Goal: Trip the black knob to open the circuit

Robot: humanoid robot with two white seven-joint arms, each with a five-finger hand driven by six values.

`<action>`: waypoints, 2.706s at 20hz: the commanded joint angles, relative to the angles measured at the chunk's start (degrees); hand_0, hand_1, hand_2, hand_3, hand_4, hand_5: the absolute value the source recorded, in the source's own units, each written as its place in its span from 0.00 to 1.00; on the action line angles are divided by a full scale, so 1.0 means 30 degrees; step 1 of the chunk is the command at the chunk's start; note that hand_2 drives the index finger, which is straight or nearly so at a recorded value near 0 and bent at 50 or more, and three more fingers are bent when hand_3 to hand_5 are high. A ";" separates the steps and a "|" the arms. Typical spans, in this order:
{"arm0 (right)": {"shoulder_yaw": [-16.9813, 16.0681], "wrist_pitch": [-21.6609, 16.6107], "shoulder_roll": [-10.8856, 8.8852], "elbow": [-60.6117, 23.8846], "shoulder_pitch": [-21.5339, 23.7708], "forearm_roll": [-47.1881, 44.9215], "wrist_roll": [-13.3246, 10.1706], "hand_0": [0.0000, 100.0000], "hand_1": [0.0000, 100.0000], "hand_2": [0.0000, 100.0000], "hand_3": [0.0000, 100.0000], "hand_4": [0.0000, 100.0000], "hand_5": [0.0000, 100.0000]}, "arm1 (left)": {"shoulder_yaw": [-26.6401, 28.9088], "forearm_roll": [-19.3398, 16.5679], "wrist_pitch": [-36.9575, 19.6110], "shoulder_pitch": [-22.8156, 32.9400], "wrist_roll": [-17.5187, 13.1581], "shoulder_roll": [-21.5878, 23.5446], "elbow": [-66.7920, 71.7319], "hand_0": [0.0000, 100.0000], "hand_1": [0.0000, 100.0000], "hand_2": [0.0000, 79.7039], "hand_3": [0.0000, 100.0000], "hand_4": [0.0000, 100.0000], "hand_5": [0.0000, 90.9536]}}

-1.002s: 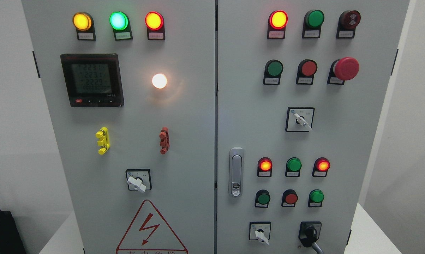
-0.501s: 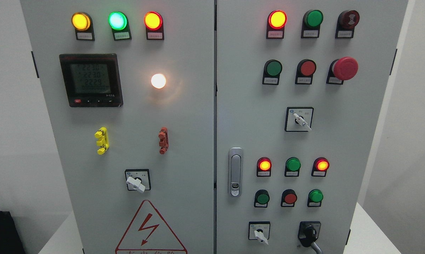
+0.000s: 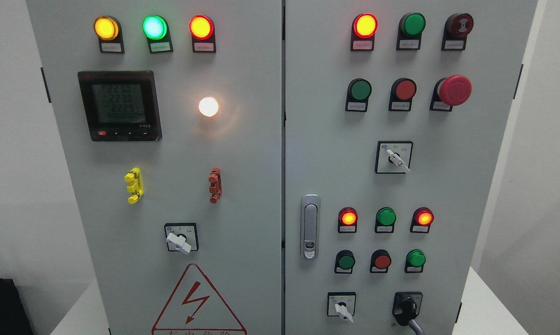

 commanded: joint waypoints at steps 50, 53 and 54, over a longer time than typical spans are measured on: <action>0.0117 -0.0029 0.0674 -0.0085 0.0028 -0.0059 0.0325 0.00 0.03 0.06 1.00 0.95 0.90 | -0.0004 0.0000 -0.0004 0.0000 0.0001 0.0000 -0.0478 0.12 0.39 0.00 0.00 0.00 0.00; 0.0117 -0.0029 0.0674 -0.0055 -0.0001 -0.0059 0.0325 0.00 0.03 0.06 1.00 0.95 0.90 | -0.0004 0.0000 -0.0004 0.0000 0.0001 0.0000 -0.0478 0.12 0.39 0.00 0.00 0.00 0.00; 0.0117 -0.0029 0.0674 -0.0026 -0.0001 -0.0059 0.0325 0.00 0.03 0.06 1.00 0.95 0.90 | 0.0025 0.0000 -0.0004 0.0000 0.0001 0.0000 -0.0478 0.12 0.39 0.00 0.00 0.00 0.00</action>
